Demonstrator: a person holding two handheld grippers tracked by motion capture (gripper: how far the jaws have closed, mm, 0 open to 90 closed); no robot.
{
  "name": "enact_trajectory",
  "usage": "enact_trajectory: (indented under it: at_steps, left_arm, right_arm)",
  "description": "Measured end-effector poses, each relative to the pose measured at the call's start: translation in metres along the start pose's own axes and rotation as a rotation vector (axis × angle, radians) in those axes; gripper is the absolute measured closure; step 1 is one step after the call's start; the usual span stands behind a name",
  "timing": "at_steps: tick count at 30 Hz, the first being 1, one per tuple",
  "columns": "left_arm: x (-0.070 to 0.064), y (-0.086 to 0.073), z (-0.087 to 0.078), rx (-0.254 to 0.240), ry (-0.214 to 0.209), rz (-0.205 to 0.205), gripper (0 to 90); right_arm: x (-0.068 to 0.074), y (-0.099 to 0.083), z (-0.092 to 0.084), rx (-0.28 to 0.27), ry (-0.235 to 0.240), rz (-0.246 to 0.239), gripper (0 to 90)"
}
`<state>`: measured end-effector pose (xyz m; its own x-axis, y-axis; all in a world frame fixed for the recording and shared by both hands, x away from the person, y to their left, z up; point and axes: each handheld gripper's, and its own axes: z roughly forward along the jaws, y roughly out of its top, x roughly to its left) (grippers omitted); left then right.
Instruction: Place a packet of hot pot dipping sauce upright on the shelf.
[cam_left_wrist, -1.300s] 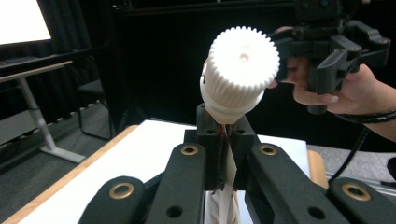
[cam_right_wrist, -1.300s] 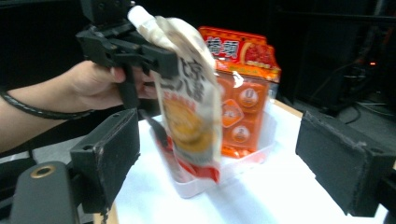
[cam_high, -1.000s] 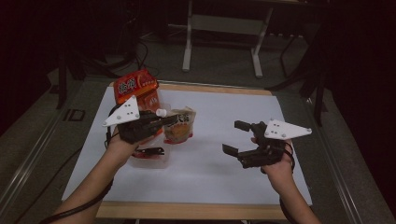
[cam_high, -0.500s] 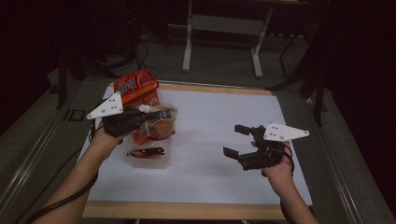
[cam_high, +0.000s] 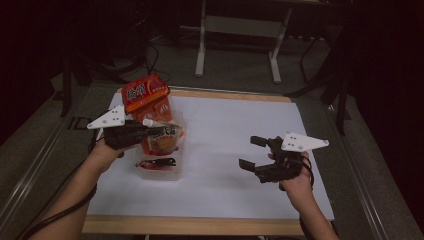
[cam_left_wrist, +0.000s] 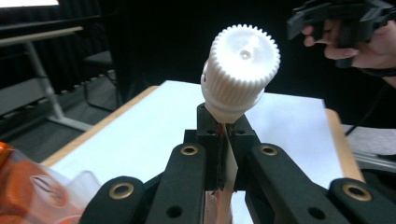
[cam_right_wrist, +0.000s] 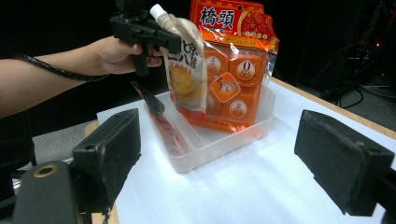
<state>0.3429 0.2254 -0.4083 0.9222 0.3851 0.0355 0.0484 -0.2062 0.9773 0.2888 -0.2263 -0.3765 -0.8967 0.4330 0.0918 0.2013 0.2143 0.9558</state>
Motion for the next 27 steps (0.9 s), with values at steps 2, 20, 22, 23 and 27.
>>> enact_trajectory:
  at_steps: [2,20,22,23,27]
  left_arm:
    - [-0.001,-0.002,0.0,0.012,-0.019,0.006,87.6]
    - [-0.006,-0.005,0.013,0.101,-0.038,0.049,87.5]
    - [-0.005,-0.004,0.014,0.108,-0.039,0.054,87.4]
    - [-0.005,-0.003,0.015,0.111,-0.046,0.054,87.5]
    - [-0.003,-0.001,0.018,0.126,-0.046,0.07,87.4]
  right_arm:
    - [-0.001,-0.001,0.0,-0.002,0.002,0.002,14.5]
    - [-0.002,-0.003,0.0,0.005,0.01,0.019,14.6]
    - [-0.001,-0.004,0.001,0.006,0.013,0.018,14.6]
    - [-0.001,-0.004,0.001,0.007,0.013,0.017,14.6]
    - [-0.002,-0.005,0.001,0.005,0.014,0.025,14.7]
